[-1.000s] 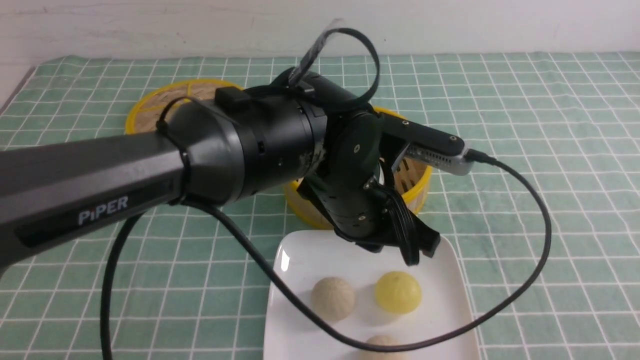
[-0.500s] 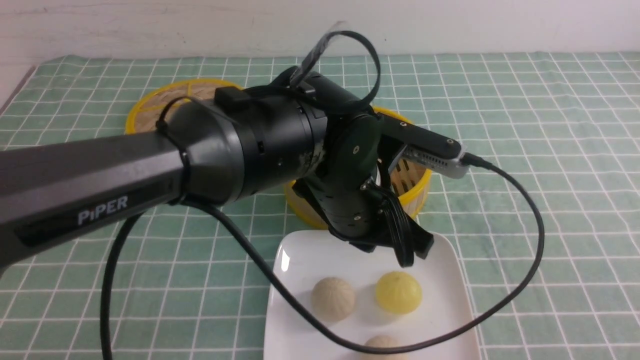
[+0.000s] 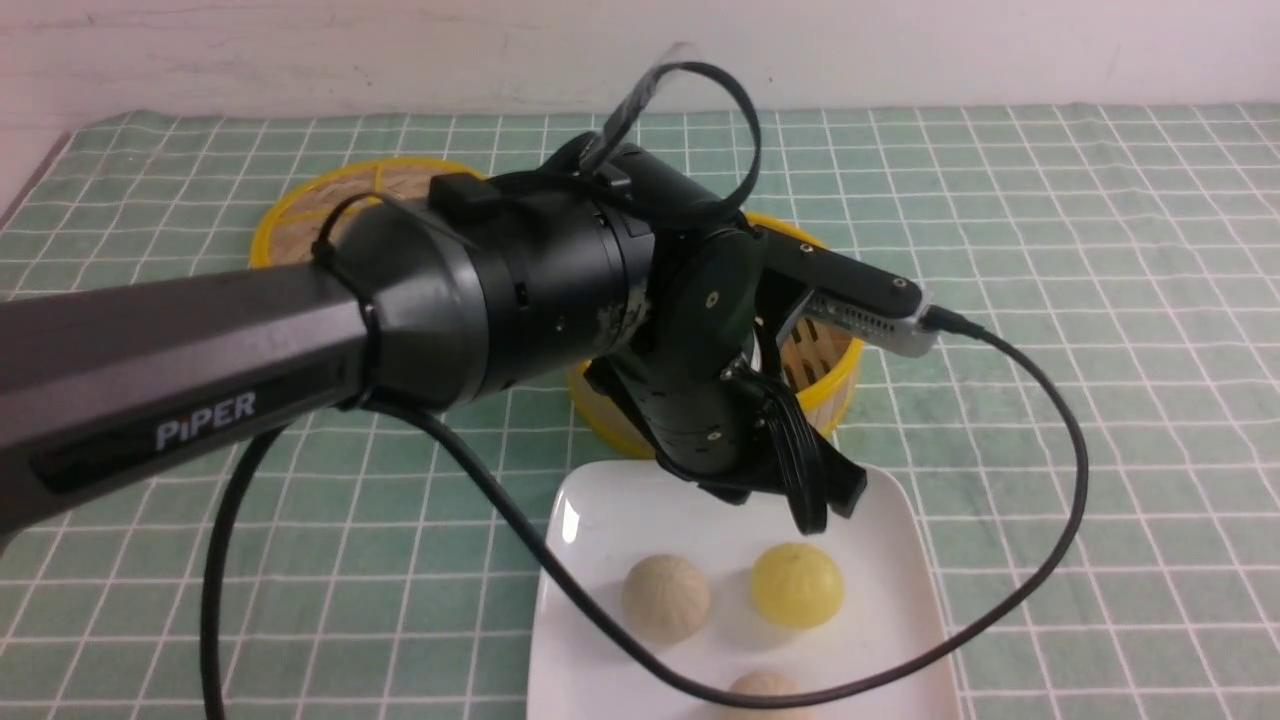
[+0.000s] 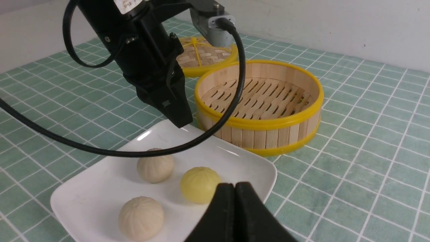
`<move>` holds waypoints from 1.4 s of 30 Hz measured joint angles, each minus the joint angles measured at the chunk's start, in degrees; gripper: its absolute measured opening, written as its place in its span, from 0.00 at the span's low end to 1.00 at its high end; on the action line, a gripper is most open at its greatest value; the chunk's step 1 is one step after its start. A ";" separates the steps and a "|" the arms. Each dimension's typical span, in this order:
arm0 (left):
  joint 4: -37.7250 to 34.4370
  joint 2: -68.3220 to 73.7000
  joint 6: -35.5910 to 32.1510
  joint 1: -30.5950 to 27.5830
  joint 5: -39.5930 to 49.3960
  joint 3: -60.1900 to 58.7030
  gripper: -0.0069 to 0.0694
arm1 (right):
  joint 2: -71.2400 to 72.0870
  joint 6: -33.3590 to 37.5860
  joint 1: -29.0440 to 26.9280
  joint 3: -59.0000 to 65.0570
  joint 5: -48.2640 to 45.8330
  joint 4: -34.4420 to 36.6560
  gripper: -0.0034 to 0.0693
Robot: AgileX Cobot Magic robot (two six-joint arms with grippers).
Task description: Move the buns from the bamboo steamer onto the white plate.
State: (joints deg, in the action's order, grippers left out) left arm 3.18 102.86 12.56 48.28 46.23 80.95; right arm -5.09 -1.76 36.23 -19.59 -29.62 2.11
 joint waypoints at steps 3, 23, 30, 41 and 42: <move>0.00 0.00 0.00 0.00 0.00 0.00 0.12 | 0.00 0.00 0.00 0.00 0.00 0.05 0.05; 1.88 -2.05 2.64 0.00 0.13 0.00 0.14 | 0.00 0.00 0.00 0.26 0.14 0.05 0.07; 5.95 -8.34 3.01 -0.05 2.06 0.00 0.14 | 2.05 0.00 -1.14 7.18 5.11 -3.86 0.08; 11.81 -15.60 4.15 -0.05 6.68 0.00 0.15 | 2.07 0.02 -1.65 13.95 4.80 -2.11 0.10; 11.81 -15.69 4.90 -0.05 6.68 0.00 0.15 | 2.07 0.02 -1.65 13.95 4.67 -1.63 0.10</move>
State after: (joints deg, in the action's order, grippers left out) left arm 14.99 87.17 17.46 48.23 52.92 80.95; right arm -3.02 -1.74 34.58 -5.65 -24.95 0.48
